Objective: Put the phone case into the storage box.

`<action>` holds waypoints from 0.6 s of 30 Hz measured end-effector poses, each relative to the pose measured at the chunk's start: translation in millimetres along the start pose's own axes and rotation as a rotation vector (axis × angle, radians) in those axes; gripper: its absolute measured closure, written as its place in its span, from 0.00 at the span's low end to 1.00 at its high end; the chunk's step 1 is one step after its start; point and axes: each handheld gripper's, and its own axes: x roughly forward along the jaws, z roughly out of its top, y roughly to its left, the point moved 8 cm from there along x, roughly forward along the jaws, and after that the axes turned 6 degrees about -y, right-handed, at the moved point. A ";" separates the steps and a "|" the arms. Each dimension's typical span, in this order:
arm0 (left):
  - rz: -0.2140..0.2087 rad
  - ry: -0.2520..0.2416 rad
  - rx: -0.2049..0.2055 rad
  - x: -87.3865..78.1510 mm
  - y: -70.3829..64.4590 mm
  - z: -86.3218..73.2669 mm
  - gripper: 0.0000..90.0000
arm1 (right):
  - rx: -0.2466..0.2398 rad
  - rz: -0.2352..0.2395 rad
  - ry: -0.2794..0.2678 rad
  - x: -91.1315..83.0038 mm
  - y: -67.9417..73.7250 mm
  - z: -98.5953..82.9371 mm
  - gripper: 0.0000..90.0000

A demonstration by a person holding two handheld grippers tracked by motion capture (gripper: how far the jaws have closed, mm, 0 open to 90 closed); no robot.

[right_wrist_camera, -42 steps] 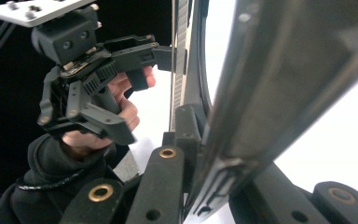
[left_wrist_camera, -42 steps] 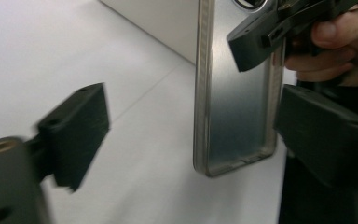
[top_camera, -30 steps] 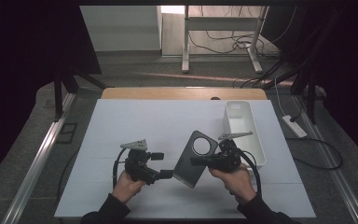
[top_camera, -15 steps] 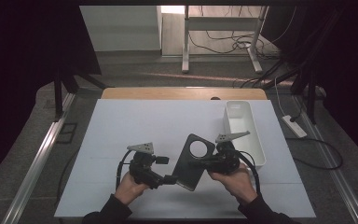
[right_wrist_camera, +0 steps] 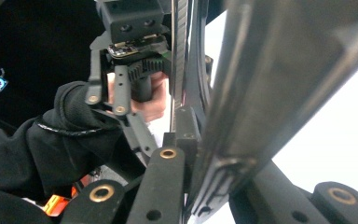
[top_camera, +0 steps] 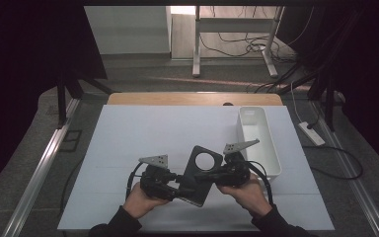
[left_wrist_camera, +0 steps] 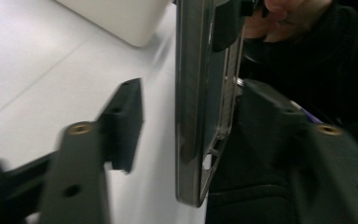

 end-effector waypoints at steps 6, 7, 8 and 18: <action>-0.060 0.019 0.009 2.1 -6.3 -1.9 0.72 | -0.007 0.028 0.003 1.0 4.6 0.3 0.95; -0.068 0.021 0.012 2.5 -7.3 -2.1 0.74 | -0.009 0.033 0.003 1.4 5.4 0.2 0.95; -0.068 0.023 0.014 3.0 -7.6 -2.3 0.76 | -0.012 0.036 0.005 1.7 5.9 0.0 0.95; -0.135 0.030 0.029 0.6 -10.9 -3.9 0.94 | -0.059 0.108 0.014 2.8 14.0 -0.6 0.94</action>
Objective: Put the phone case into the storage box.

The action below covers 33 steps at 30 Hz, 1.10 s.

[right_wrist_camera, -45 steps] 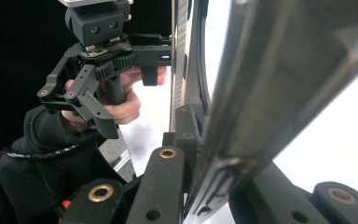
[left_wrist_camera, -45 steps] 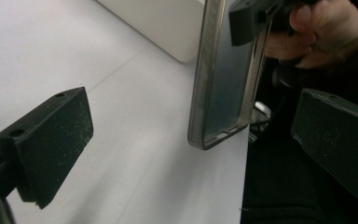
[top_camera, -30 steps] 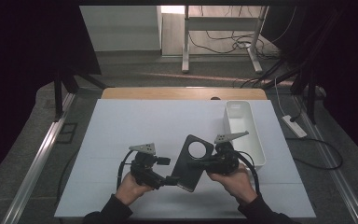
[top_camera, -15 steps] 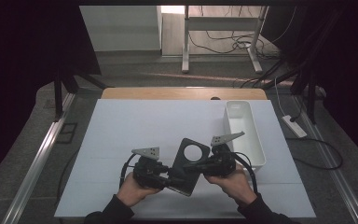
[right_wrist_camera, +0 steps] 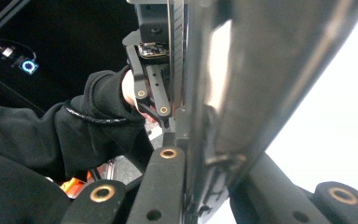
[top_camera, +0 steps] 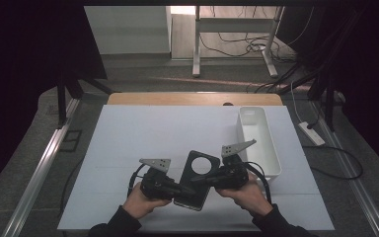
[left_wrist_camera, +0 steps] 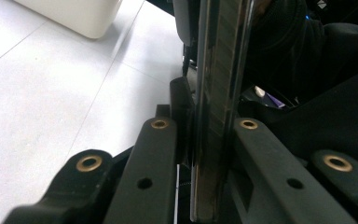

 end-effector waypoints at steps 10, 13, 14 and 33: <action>0.098 0.011 0.029 -1.3 2.8 1.7 0.94 | -0.032 -0.076 -0.019 -2.1 -5.6 2.4 0.78; 0.143 0.019 0.030 -1.8 5.2 1.2 0.94 | -0.052 -0.145 -0.035 -5.4 -10.7 5.0 0.64; 0.155 0.022 0.031 -1.9 6.0 1.0 0.94 | -0.059 -0.172 -0.039 -7.1 -12.7 6.2 0.60; 0.452 0.039 0.022 -4.0 21.1 -0.7 0.94 | -0.130 -0.427 -0.103 -30.3 -32.6 19.0 0.00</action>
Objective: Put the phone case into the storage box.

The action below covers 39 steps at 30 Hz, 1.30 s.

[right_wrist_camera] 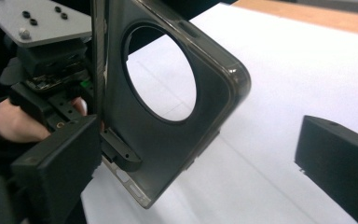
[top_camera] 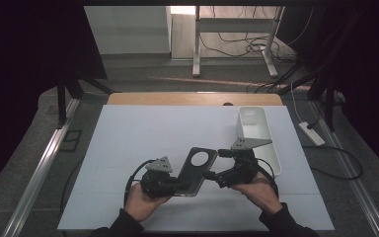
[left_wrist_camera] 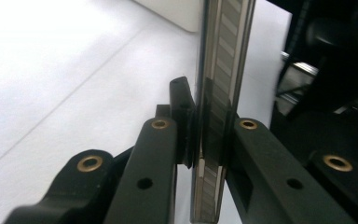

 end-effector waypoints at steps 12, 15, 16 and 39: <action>0.043 0.002 -0.024 1.6 1.9 -1.5 0.94 | -0.027 -0.083 0.001 -7.5 -12.3 1.8 0.00; 0.038 0.005 -0.026 2.5 0.8 -1.8 0.94 | -0.021 -0.089 0.000 -9.9 -13.2 3.7 0.00; 0.037 0.006 -0.027 2.8 0.5 -1.9 0.94 | -0.016 -0.089 -0.001 -10.8 -13.4 4.3 0.00; -0.005 0.027 -0.033 6.1 -8.1 -2.3 0.94 | -0.065 -0.128 0.006 -25.2 -8.6 13.8 0.58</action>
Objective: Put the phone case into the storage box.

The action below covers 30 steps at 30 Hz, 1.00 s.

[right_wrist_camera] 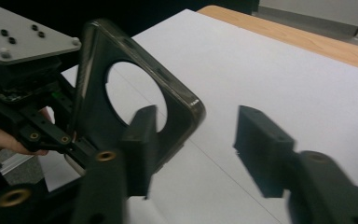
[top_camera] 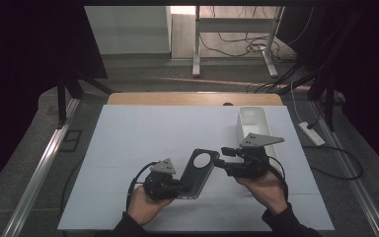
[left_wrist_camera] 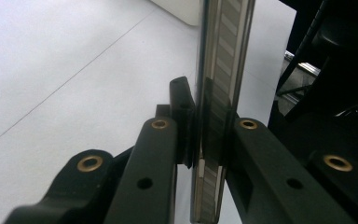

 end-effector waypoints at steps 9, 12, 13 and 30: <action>-0.033 0.001 -0.012 1.2 -1.6 -0.4 0.94 | -0.023 0.010 -0.016 -1.9 2.2 1.9 0.77; -0.040 0.004 -0.011 1.5 -2.0 -0.7 0.94 | -0.025 0.016 -0.022 -2.6 2.8 2.6 0.81; -0.044 0.005 -0.011 1.5 -2.2 -0.8 0.94 | -0.026 0.017 -0.022 -2.8 2.8 2.6 0.83; -0.128 -0.024 -0.033 1.5 -2.1 -1.5 0.93 | -0.023 0.036 -0.030 -5.7 4.8 5.4 0.87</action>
